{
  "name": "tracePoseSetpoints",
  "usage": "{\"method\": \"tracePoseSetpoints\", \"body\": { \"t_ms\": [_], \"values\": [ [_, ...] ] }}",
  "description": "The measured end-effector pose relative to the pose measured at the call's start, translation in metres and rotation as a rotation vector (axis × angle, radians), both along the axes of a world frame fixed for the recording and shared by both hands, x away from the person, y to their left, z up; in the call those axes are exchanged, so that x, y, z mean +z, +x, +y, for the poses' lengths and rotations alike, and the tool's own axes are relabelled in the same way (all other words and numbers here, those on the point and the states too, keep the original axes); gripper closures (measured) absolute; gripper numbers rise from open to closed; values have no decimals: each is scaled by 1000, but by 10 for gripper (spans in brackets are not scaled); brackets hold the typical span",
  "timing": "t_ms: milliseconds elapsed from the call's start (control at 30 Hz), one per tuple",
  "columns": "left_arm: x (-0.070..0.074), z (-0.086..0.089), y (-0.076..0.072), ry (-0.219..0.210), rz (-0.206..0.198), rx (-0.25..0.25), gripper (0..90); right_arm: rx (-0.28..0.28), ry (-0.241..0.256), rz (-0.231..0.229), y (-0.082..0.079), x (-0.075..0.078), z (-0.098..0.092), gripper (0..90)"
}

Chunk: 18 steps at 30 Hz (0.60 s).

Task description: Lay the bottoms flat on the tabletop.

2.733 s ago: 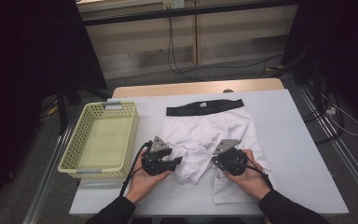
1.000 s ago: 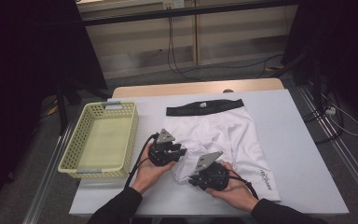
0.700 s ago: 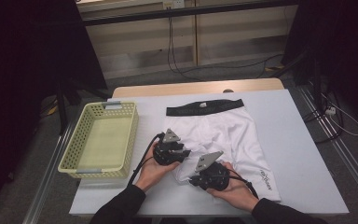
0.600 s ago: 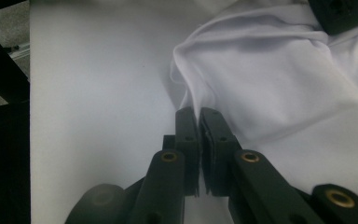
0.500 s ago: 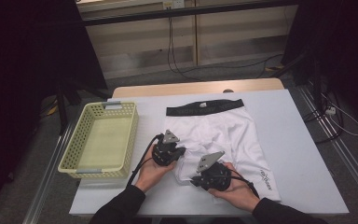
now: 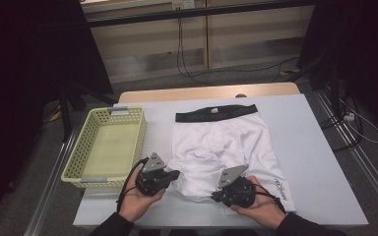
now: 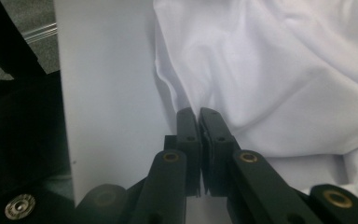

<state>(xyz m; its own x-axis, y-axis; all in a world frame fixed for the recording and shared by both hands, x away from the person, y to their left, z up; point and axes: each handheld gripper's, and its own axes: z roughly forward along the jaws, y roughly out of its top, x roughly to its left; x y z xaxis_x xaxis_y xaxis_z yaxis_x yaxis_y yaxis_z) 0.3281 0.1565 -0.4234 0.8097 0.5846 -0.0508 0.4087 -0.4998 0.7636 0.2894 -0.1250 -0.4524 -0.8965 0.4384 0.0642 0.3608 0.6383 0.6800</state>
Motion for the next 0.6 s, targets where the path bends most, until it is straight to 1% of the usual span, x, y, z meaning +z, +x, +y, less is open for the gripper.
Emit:
{"method": "tracePoseSetpoints", "body": {
  "t_ms": [67,133,233,300,367,400,433,467,500,533,600],
  "values": [
    [2,9,-8,-9,3,3,900,6,0,-5,-5,1,-2,876],
    [4,17,-16,-16,0,1,900,-1,-7,-12,-9,1,-3,877],
    [4,30,-31,-27,3,-2,900,3,0,-5,-15,2,-4,877],
    [3,35,-39,-23,12,-7,900,16,3,-4,-18,2,-3,877],
    [1,38,-43,-30,25,-17,899,27,3,-5,-22,3,-1,867],
    [1,38,-44,-37,23,-16,877,32,2,-5,-24,3,0,840],
    [1,40,-44,-46,27,-14,806,33,6,-4,-24,3,0,785],
    [2,40,-43,-56,29,-10,754,31,12,-2,-24,4,0,732],
    [3,41,-41,-70,18,-6,747,31,17,-3,-23,4,-1,711],
    [5,40,-40,-72,13,0,723,28,31,-9,-22,6,-3,679],
    [5,38,-36,-83,8,9,639,-12,56,-15,-19,11,-7,595]
  ]
}}
